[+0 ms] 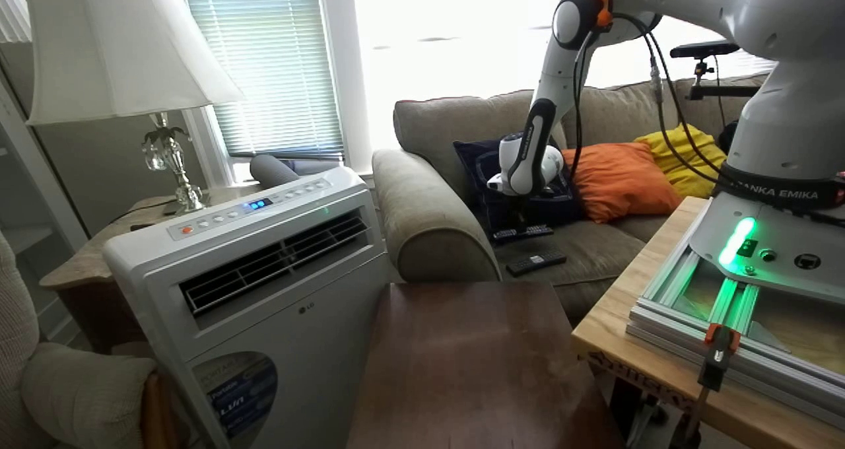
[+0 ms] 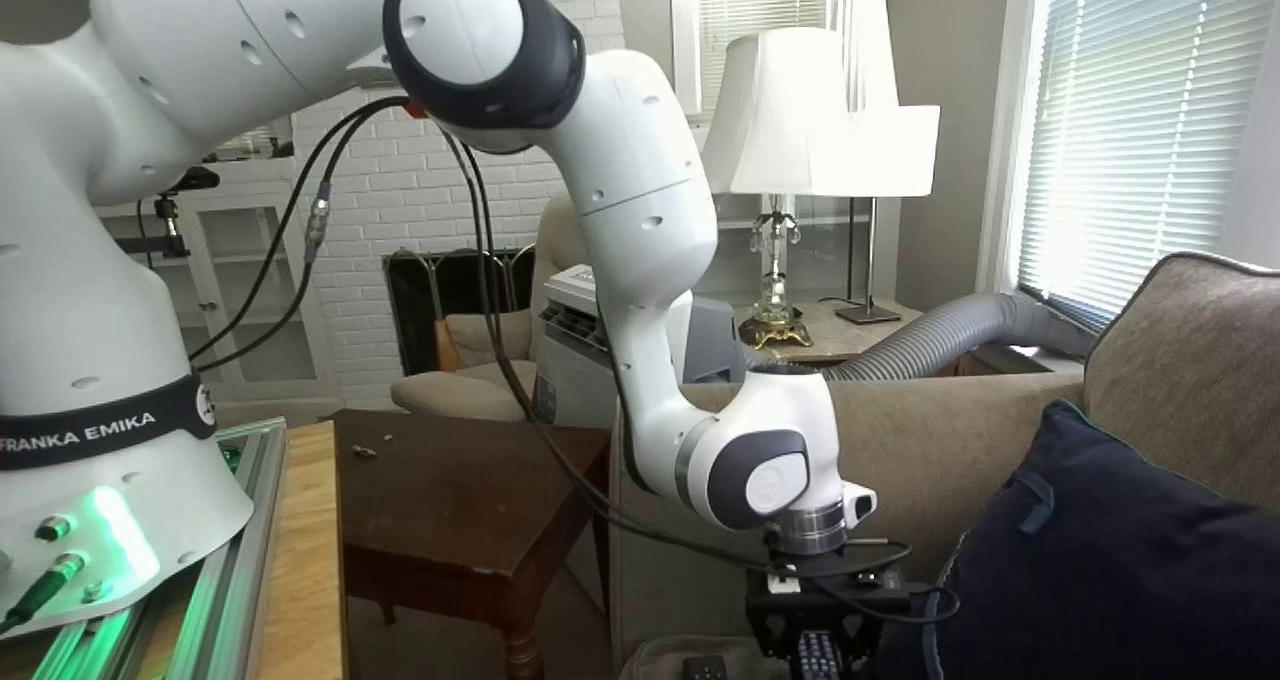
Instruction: Put both remotes on the left armrest of the chair
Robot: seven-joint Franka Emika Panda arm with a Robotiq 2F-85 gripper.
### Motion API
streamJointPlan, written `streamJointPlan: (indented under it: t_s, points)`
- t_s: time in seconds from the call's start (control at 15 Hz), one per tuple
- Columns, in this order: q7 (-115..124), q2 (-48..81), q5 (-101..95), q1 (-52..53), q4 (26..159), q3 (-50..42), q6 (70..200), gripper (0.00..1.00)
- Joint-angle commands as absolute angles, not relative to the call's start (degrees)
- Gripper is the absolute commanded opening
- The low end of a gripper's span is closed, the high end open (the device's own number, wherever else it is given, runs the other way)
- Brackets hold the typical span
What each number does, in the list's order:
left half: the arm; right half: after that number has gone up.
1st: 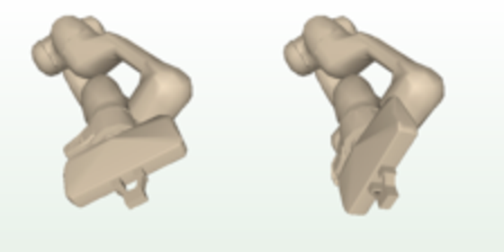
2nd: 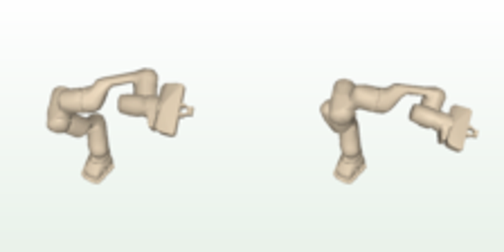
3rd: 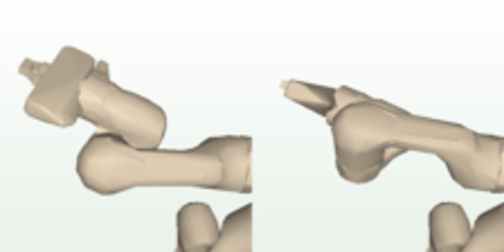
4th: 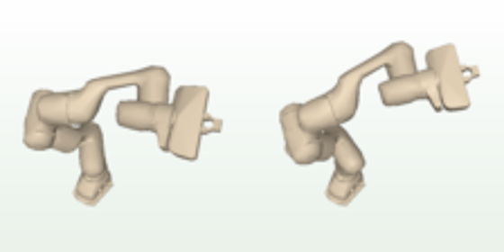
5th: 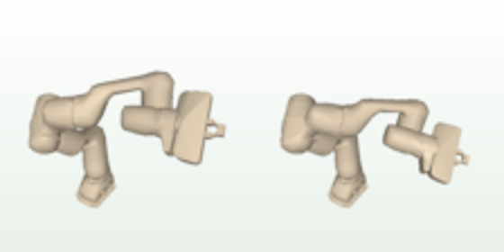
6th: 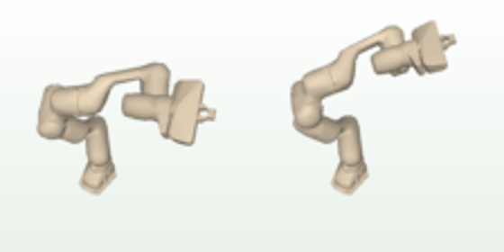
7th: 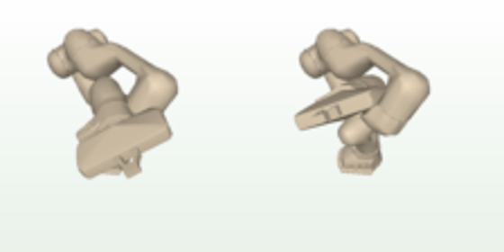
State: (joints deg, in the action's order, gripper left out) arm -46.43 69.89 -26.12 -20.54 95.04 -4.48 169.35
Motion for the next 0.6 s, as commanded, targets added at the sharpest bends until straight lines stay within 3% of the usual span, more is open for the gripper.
streamJointPlan:
  t_s: [0.0,0.53]
  points:
    - [-50.76,58.17,-28.30,-21.97,108.58,-4.00,174.45,0.28]
    - [-56.47,39.48,-28.89,-20.57,129.73,-1.89,180.03,0.28]
